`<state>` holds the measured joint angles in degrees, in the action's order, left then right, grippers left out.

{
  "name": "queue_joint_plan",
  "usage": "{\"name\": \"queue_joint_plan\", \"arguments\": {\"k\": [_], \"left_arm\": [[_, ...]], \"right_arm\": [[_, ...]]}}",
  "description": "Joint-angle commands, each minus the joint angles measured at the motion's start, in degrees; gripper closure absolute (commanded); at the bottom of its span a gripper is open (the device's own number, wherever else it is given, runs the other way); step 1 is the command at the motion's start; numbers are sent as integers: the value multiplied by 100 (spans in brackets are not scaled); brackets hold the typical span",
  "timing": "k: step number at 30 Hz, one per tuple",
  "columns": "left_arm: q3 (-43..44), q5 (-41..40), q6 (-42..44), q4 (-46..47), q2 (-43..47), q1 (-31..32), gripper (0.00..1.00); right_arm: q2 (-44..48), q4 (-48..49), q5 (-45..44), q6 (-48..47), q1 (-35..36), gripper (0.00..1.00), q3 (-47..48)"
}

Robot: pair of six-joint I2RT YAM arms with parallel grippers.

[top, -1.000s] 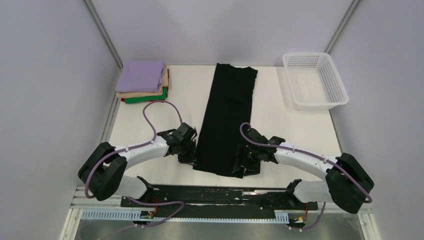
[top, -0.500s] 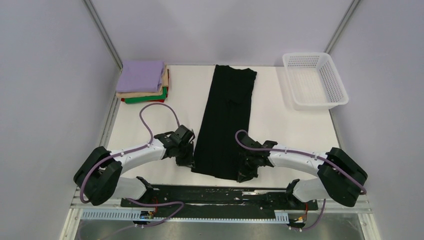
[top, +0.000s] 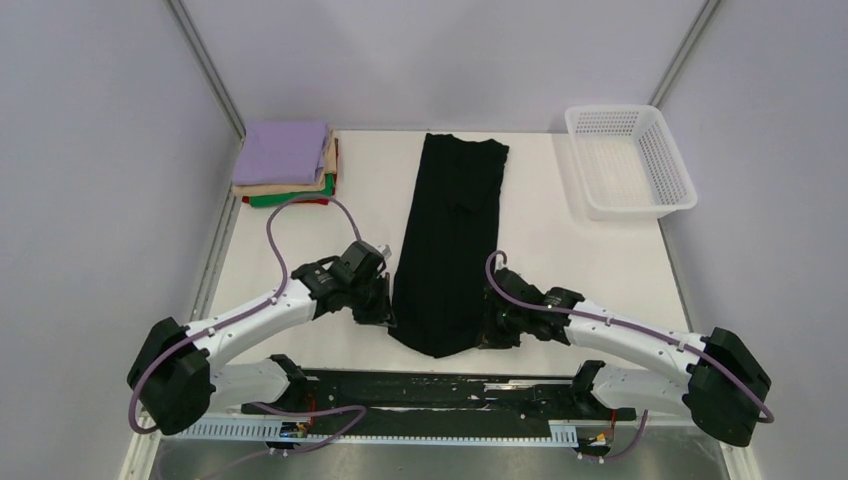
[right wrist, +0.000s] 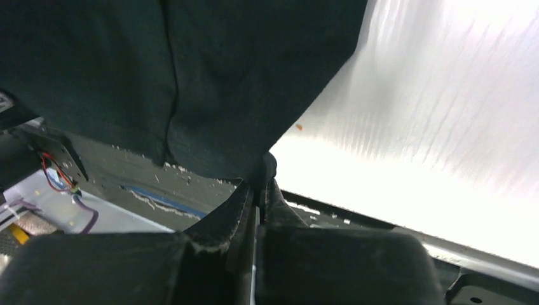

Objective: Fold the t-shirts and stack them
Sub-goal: Fold the folded rectangular tshirt in 1/3 of the way

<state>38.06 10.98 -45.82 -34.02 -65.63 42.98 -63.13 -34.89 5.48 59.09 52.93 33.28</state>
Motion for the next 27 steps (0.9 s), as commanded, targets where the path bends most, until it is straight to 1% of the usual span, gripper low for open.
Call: {"name": "queue_joint_plan", "arguments": {"k": [1, 4, 7, 8, 9, 12, 14, 17, 22, 27], "left_arm": [[792, -251, 306, 108, -447, -184, 100], [1310, -410, 397, 311, -798, -528, 100], [1815, -627, 519, 380, -1453, -858, 100], [2112, -683, 556, 324, -1616, -908, 100], [2247, -709, 658, 290, -1938, -1025, 100], [2895, -563, 830, 256, -2514, -1223, 100], [3245, -449, 950, 280, -2925, -1343, 100], [3876, -506, 1102, 118, -3536, -1485, 100], [4540, -472, 1296, 107, -4165, -1678, 100], [5348, -474, 1635, -112, -4710, -1823, 100]], "right_arm": [[24, 350, -766, -508, -389, 100, 467], [-104, 662, -756, -937, -866, 100, 636], [-319, 1081, -640, -1318, -1353, 100, 751], [-420, 1242, -644, -1452, -1504, 100, 788], [-566, 1369, -643, -1567, -1656, 100, 857], [-984, 1581, -470, -1810, -2061, 100, 1192], [-1270, 1698, -504, -1942, -2259, 100, 1427], [-1647, 1804, -524, -2049, -2517, 100, 1711], [-2195, 1937, -459, -2144, -2907, 100, 2076], [-2658, 2045, -327, -2296, -3210, 100, 2396]]}}
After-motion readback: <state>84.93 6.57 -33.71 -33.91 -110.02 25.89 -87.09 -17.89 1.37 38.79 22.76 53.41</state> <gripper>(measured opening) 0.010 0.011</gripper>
